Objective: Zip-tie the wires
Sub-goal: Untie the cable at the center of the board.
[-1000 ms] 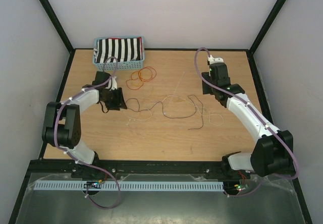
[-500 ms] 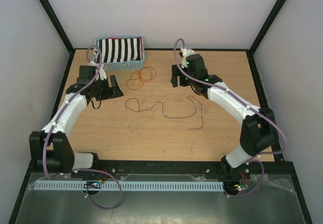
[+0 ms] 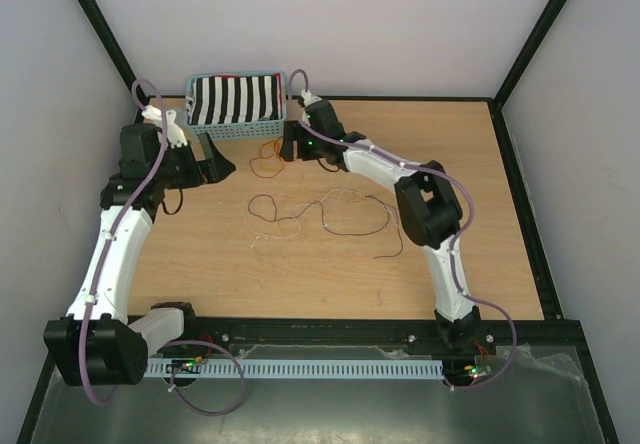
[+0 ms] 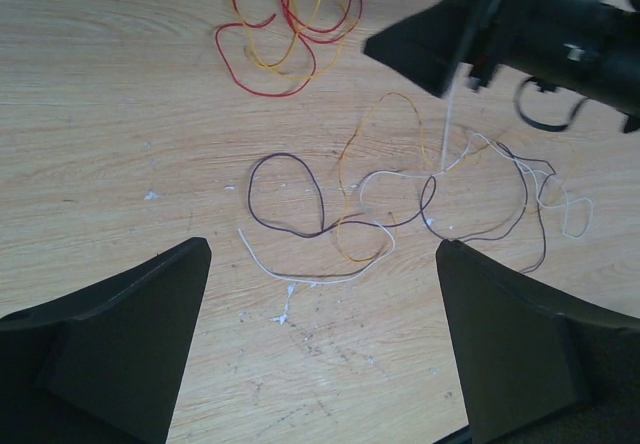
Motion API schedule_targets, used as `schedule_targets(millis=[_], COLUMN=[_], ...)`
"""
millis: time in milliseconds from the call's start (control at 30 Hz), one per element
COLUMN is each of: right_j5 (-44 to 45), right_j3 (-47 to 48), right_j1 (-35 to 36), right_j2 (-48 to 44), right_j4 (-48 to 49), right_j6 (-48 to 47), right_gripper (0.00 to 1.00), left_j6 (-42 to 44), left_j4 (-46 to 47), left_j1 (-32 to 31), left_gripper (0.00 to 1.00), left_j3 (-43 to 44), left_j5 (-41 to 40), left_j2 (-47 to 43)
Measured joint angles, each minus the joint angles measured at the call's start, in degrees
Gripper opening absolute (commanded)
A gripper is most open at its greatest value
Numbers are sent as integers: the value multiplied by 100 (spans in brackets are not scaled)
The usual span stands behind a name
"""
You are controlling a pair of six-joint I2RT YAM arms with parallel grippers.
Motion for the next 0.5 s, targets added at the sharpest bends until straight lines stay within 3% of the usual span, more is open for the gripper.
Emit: schedule_targets(millis=[167, 267, 400, 500], right_j5=[-24, -39, -50, -52], right_j3=[595, 750, 1008, 1213], right_j1=[166, 223, 273, 273], right_j2=[658, 870, 1163, 1344], right_j4=[-50, -83, -94, -114], right_j6=[356, 490, 588, 608], right_gripper=[77, 68, 47, 23], left_j6=[-13, -15, -13, -11], left_j4=[-28, -48, -83, -83], left_j1=[55, 63, 94, 96], left_gripper=[97, 97, 97, 97], left_j3=[0, 2, 22, 74], left_j5=[179, 254, 315, 352], left_j2=[-44, -46, -46, -46])
